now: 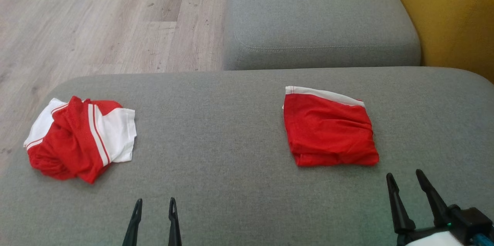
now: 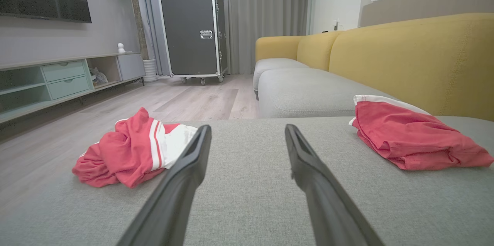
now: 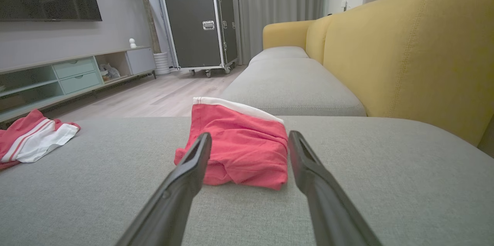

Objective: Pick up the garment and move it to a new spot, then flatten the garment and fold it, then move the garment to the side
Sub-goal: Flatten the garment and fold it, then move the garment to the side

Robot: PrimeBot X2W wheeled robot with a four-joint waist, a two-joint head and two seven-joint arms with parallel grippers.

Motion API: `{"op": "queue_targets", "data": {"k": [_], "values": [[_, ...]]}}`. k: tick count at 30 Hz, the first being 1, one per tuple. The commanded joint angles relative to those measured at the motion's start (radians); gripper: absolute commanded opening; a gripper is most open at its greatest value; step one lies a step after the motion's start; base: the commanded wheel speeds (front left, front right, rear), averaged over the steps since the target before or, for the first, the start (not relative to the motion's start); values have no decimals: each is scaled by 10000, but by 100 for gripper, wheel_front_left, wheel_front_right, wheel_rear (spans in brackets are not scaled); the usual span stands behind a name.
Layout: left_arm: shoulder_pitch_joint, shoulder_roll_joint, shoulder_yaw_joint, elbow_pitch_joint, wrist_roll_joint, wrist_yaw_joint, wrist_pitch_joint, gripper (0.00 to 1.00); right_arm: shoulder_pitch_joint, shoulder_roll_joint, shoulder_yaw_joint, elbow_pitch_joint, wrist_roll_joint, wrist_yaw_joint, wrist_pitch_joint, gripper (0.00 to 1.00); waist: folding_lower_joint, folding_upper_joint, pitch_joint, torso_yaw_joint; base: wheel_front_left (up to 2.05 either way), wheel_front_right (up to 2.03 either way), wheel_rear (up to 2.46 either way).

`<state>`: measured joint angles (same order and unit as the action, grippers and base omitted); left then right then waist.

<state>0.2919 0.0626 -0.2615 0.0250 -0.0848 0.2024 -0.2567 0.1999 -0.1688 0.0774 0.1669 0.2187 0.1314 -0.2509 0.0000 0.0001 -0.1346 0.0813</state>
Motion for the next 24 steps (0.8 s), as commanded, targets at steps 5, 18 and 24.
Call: {"op": "queue_targets", "data": {"k": [5, 18, 24], "values": [[-448, -116, 340, -360, 242, -14, -51, 100, -284, -68, 148, -48, 35, -7, -108, 100, 0, -1, 63, -6, 0, 0, 0], [-721, -121, 257, -459, 357, 53, -51, 100, -594, -126, 288, 360, 435, -7, -109, 100, 0, -1, 603, -77, 0, 0, 0], [-938, -122, 36, -545, 404, 109, -51, 100, -1306, -425, 539, 1104, 859, -7, -109, 100, 0, -1, 949, -72, 0, 0, 0]]}}
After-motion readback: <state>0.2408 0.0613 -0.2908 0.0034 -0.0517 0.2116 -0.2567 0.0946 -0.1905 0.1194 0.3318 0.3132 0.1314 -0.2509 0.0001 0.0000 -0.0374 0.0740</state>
